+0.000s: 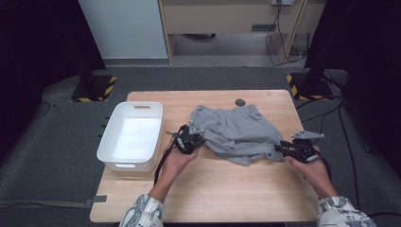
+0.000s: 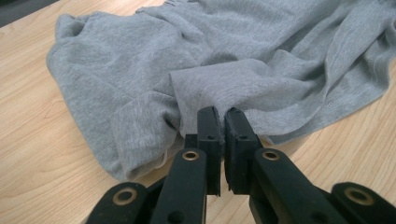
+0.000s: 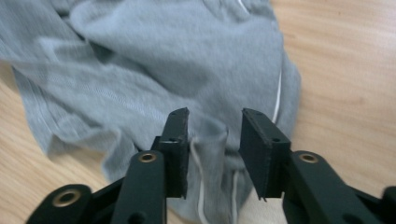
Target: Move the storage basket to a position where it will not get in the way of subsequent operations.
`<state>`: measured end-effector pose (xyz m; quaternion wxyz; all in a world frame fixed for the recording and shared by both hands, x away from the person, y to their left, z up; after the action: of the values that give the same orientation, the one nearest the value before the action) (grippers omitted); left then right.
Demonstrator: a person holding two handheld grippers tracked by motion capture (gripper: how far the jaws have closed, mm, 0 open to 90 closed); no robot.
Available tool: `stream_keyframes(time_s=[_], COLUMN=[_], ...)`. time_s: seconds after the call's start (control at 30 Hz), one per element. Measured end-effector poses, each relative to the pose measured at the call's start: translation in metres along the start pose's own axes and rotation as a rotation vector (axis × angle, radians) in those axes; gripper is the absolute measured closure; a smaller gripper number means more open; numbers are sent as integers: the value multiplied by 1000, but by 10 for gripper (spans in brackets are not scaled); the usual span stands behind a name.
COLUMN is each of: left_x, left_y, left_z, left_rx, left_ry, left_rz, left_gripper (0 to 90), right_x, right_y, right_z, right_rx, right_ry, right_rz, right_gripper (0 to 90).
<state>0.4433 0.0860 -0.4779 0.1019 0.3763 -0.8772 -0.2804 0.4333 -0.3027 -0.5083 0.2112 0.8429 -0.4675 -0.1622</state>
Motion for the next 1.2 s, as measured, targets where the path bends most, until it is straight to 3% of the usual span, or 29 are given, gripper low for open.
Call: stream_keyframes(time_s=[0.13,0.33,0.5,0.77,0.87,1.03,1.2], left_x=[-1,-4,-12,-28,-32,-25,-30], left_y=[0,4,10,16,17,13,13], left_z=[0,0,0,-8,-10,-12,-12], left_rx=[1,0,3,10,20,15,21], left_ry=[2,-2,3,34,62,39,56], left_rz=[2,-10,-62,-125,-121,-110,-131], left_gripper=[859,858,860,862,862,862,862], right_x=[-3,-9,-10,-3,-5,-19,-29], right_y=[-3,-5,2,4,3,-1,-5], right_z=[-6,3,11,20,21,16,21], right_rx=[10,-54,-79,-105,-109,-99,-130], right_ry=[10,42,67,54,61,79,106], right_rz=[19,7,-3,7,-16,-52,-84], right_gripper=[621,611,597,578,559,552,564])
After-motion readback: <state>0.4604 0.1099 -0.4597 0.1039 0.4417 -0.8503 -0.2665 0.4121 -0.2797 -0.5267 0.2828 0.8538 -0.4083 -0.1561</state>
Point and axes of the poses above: each handheld gripper's, and its own axes: y roughly backward along the jaws, z roughly out of its underside, x roughly to its right, the point moved 2 cm from there along -y, roughly forward along the jaws, and after that the axes turned 8 degrees about x, right-handed, at the moved point
